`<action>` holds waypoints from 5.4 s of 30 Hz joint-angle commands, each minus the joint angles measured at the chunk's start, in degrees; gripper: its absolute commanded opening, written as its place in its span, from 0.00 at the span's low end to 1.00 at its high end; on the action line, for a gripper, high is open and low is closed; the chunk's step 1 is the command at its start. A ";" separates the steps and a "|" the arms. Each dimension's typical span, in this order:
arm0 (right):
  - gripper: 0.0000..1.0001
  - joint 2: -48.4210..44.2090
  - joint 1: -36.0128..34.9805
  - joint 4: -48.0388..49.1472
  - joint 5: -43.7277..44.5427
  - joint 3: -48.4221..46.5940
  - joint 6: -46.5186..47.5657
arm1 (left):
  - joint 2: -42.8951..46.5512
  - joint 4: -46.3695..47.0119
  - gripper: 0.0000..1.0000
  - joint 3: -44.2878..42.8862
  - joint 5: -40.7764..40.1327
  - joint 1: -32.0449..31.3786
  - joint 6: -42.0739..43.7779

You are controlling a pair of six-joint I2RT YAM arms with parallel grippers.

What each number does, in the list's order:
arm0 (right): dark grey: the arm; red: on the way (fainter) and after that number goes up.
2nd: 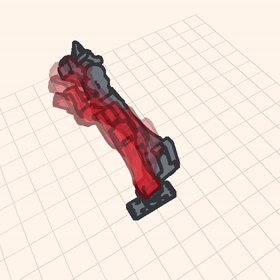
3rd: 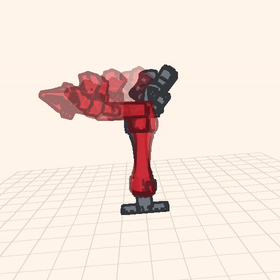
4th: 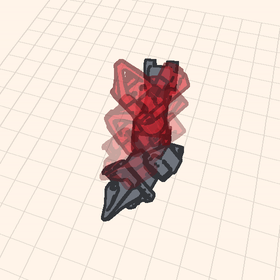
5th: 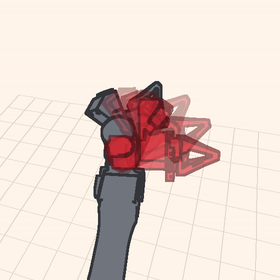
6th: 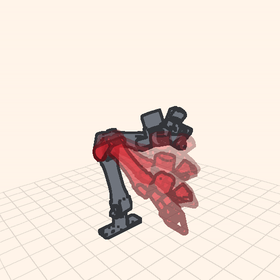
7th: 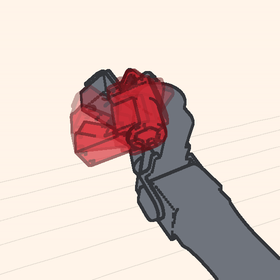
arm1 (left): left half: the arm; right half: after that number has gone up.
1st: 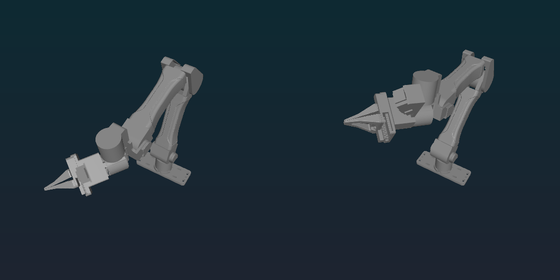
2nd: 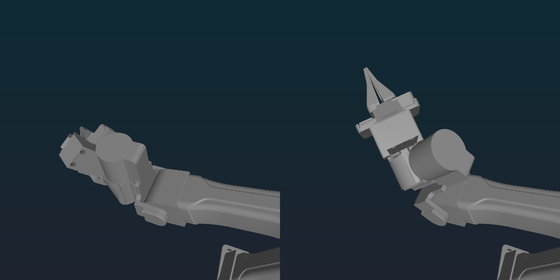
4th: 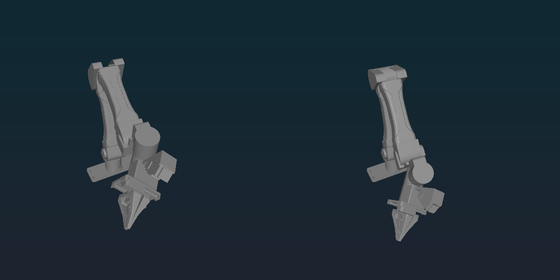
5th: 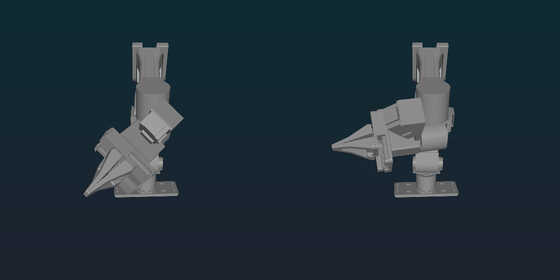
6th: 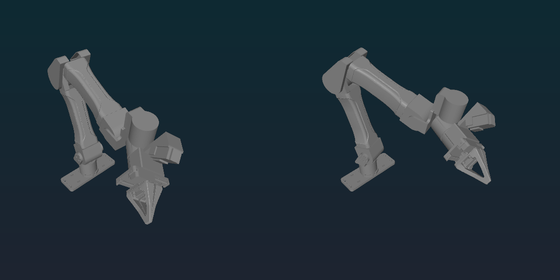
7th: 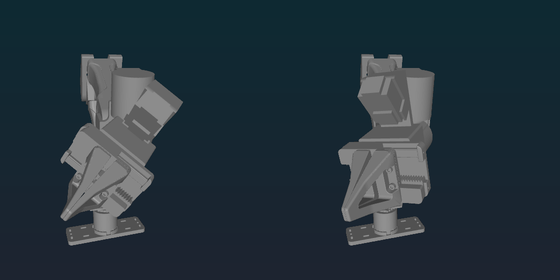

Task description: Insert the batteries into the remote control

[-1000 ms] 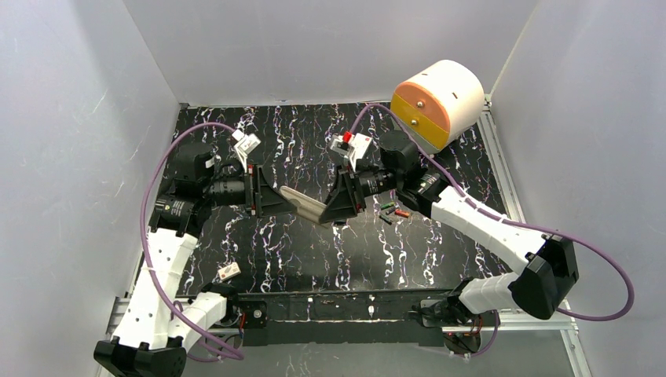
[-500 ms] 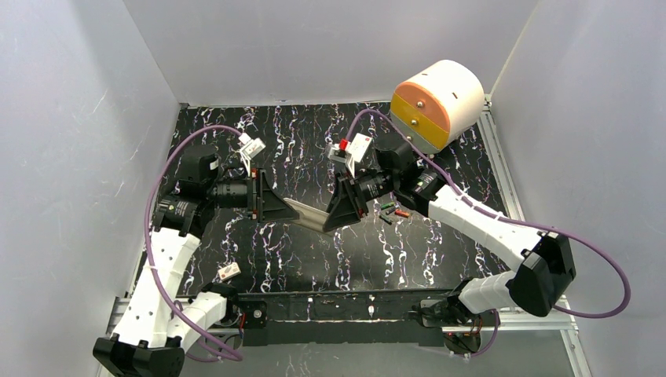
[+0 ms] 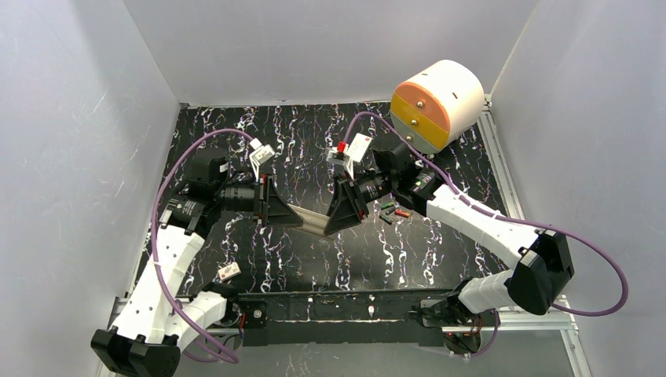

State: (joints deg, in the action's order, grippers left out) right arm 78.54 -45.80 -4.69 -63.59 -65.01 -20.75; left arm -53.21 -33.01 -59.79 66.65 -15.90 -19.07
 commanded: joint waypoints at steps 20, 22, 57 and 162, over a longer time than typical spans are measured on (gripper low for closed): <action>0.85 -8.18 4.79 -4.83 45.51 7.83 -14.29 | 0.64 18.52 0.00 14.11 -23.56 -0.93 -24.74; 0.76 -7.82 4.78 -6.02 50.38 9.45 -17.67 | -0.61 19.96 0.00 16.67 -26.37 -1.02 -27.20; 0.46 14.70 -7.71 24.24 47.43 22.50 -39.14 | -4.79 31.03 0.00 39.55 -32.34 -1.41 -28.16; 0.43 22.63 -5.97 85.72 45.02 34.97 -58.63 | -8.28 14.58 0.00 34.52 -45.97 -4.60 -24.34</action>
State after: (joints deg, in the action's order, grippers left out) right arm 105.71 -50.96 63.68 -16.71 -28.69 -76.40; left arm -59.29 -9.58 -26.28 25.52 -19.16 -46.28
